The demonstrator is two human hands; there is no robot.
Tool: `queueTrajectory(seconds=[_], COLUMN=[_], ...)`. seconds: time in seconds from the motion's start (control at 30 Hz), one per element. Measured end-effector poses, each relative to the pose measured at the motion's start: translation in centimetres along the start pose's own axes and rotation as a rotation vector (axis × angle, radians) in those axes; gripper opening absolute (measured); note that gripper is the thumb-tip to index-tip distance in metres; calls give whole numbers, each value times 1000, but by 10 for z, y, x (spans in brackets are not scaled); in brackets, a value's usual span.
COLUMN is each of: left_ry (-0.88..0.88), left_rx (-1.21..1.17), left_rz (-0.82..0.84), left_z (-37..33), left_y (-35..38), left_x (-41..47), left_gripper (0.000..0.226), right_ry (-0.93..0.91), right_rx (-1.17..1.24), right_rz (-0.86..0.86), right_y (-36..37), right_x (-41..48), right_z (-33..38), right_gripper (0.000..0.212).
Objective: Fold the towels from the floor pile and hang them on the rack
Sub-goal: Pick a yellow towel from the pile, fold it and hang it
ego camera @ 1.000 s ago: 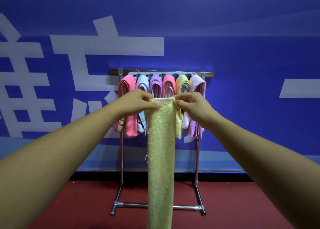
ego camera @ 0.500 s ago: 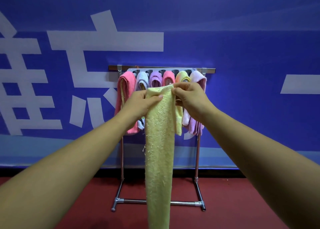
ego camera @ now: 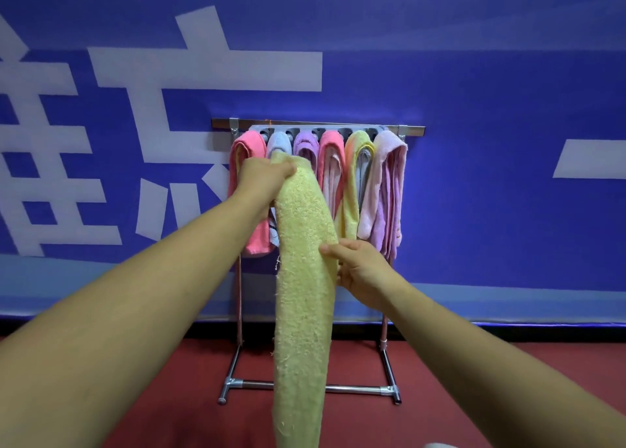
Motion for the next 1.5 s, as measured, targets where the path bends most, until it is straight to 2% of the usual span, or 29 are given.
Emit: queueTrajectory(seconds=[0.03, 0.1, 0.13, 0.2, 0.27, 0.3, 0.33, 0.5, 0.6, 0.77, 0.83, 0.93, 0.97, 1.07, 1.13, 1.27, 1.4, 1.47, 1.5], left_ry=[-42, -183, -272, -432, -465, -439, -396, -167, -152, -165, -141, -118, -113, -122, -135, -175, -277, -310, -322], left_rx=[-39, -290, -458, -704, -711, -656, -603, -180, -172, -388, -438, -467, -470, -474, -451, -381, -418, -466, -475], left_rz=[-3, 83, 173, 359, 513, 559, 587, 634, 626, 535, 502, 434, 411, 361, 328, 247, 247, 342, 392], left_z=[8, 30, 39, 54, 66, 72, 77, 101, 104, 83, 71, 58, 56, 52, 53, 63, 82, 88, 90], left_y=[0, 10, 21, 37, 43, 44, 45, 40, 39, 45, 47, 48, 48, 48, 47, 37, 35, 43, 46], left_x=[0, -5, -12, -34, -58, -68, -78, -106, -112, -106, -98, -82, -76, -63, -56, -45, -50, -63, -71], left_gripper=[37, 43, 47, 71, 90, 92, 86, 29, 21, 41, 35, 18, 17, 16, 10, 9, 34, 45, 42], right_ry=[-9, -33, -45, -71, -79, -72, -58, -27, 1, 107, 142, 171, 184, 193, 188, 152, 81, 63, 58], right_rx=[16, 34, 42, 58, 50, 48, 45, 79, 117, 191, 216, 320, 343, 229, 125, 134, 128, 197, 211], right_rz=[-8, -35, -49, -100, -152, -175, -196, -259, -277, -263, -219, -85, -39, 70, 100, 100, -9, -58, -79], right_y=[0, 1, 2, 0, 0, -1, -2, -18, -26, -40, -39, -31, -28, -20, -16, -14, -19, -21, -22], right_x=[0, -2, -3, -2, -2, -1, 0, 13, 22, 33, 35, 36, 33, 24, 15, 5, 9, 11, 11], right_z=[4, 17, 26, 44, 59, 65, 68, 84, 85, 65, 50, 28, 21, 6, -1, -8, -4, 3, 7], right_gripper=[10, 10, 10, 8, 11, 13, 13, 7, 8, 29, 29, 16, 24, 44, 48, 27, 10, 20, 25])
Point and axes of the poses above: each hand's wrist, its own x-axis towards the middle knuckle, its own y-axis out of the palm, z = x × y, the point moved 9 cm from there along x, towards the middle knuckle, and after that the axes turned 11 degrees about y, right-handed, at the moved point
